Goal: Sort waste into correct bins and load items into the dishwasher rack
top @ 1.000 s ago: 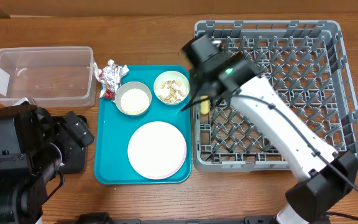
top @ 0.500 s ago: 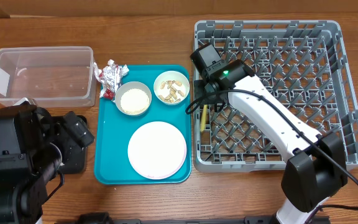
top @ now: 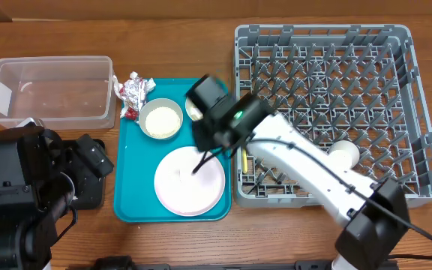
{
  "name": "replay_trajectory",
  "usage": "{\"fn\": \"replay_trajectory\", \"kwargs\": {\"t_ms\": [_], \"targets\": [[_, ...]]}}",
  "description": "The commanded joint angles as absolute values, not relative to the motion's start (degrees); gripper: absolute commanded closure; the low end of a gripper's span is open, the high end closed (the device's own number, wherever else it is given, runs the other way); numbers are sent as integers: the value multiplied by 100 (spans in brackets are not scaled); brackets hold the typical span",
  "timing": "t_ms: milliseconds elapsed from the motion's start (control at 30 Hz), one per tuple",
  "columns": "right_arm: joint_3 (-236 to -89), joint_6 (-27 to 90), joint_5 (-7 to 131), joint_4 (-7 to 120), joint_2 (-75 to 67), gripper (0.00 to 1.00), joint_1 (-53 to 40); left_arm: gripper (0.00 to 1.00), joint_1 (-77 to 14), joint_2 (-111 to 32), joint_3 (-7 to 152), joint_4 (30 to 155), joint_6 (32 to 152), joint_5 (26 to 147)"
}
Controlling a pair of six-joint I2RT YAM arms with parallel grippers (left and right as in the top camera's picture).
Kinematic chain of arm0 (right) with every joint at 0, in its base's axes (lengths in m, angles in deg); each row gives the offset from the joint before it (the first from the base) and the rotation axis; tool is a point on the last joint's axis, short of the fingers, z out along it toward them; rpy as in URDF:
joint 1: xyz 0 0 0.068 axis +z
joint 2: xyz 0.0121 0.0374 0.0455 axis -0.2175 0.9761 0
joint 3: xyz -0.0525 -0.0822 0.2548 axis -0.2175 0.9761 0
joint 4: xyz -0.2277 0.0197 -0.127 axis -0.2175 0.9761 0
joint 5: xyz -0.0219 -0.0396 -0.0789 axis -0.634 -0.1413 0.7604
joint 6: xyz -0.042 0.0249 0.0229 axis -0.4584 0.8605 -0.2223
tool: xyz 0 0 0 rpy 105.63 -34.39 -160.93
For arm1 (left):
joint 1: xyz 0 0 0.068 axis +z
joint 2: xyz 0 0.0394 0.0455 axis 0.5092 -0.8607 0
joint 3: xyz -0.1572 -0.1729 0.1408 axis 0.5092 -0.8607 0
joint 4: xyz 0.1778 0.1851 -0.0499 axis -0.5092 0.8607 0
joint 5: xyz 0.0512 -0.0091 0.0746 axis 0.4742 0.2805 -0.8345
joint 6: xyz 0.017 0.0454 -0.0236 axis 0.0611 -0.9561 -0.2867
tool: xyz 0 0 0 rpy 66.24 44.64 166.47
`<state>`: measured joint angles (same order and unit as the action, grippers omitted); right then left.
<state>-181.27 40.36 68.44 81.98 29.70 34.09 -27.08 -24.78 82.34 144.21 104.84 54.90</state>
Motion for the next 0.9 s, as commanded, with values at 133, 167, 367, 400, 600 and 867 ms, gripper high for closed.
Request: {"fn": "replay_trajectory", "kwargs": {"t_ms": [133, 167, 367, 400, 600, 867], "targets": [[-17189, 5069, 7139, 7348, 3073, 47, 4115, 0, -2677, -2476, 8272, 14410, 10395, 5374], [-17025, 4997, 7137, 7151, 3112, 47, 4191, 0, -2677, -2476, 8272, 14410, 10395, 5374], [-16594, 4844, 7312, 6454, 3366, 47, 4519, 0, -2677, -2476, 8272, 14410, 10395, 5374], [-16594, 4844, 7336, 6390, 3431, 48, 4559, 0, -2677, -2476, 8272, 14410, 10395, 5374], [-16597, 4908, 7255, 6287, 4011, 48, 4609, 0, -2677, -2476, 8272, 14410, 10395, 5374], [-16597, 4864, 7093, 6110, 4155, 54, 4637, 0, -2677, -2476, 8272, 14410, 10395, 5374]]}}
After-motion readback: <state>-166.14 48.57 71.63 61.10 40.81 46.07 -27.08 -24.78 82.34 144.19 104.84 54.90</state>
